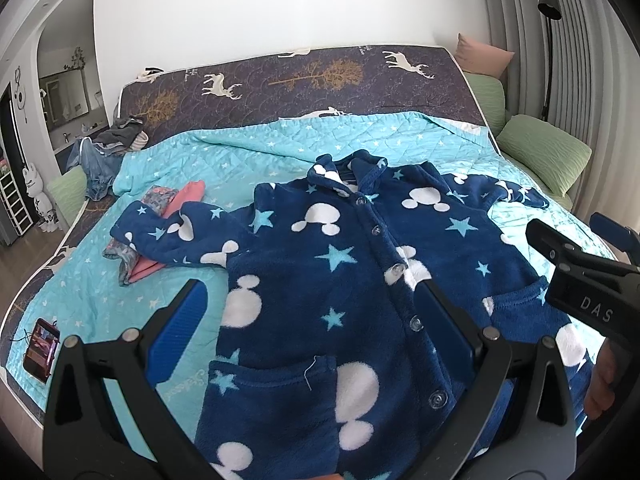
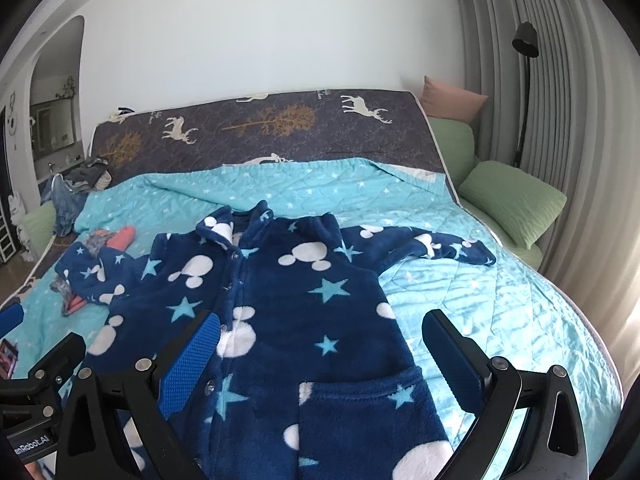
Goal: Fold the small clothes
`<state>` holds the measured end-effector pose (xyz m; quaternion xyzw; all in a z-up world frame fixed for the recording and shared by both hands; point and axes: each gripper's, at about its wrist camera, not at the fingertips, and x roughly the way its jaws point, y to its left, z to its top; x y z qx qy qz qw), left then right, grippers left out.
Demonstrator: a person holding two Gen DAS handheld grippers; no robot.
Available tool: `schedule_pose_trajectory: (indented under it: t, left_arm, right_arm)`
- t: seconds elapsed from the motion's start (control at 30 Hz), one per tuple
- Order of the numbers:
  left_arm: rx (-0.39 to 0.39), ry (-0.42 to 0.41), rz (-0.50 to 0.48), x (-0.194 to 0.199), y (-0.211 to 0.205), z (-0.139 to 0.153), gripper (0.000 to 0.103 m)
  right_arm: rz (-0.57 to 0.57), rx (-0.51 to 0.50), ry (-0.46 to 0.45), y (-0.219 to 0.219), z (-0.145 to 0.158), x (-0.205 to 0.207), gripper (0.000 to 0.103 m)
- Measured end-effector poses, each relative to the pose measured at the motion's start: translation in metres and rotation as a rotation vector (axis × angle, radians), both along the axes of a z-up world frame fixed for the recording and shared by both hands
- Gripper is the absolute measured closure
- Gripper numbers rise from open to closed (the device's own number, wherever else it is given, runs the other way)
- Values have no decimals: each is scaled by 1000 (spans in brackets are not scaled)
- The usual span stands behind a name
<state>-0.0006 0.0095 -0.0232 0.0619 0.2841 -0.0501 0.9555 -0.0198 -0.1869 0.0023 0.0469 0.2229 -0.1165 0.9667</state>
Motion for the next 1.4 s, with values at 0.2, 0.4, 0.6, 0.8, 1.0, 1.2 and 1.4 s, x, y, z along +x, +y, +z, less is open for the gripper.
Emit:
schedule_pose_trajectory:
  t: [0.2,0.4,0.6,0.8,1.0,1.2,1.4]
  left_arm:
    - [0,1,2,0,-1,-1,1]
    - [2,0,2,-1,-1,-1,1]
    - [2,1,1,-2,0,-2,1]
    - [2,0,2,-2,0,-2,1]
    - [3,-3,2,-4,4,-5,1]
    - [0,7,0,-3,6,-5,1]
    - [-6,4,0,-2,9,-6,1]
  right_arm:
    - [-8,6,10,-1,0,1,0]
    - [-5,22,16,-3,-1,1,0]
    - [-1,22,17,-2,-2,1,0]
    - [5,22,18,0,-4,2,0]
    - [14,38,25,1,-5,3,0]
    - [17,45,31,1,-6,5,0]
    - [22,43,33,2,-7,5,0]
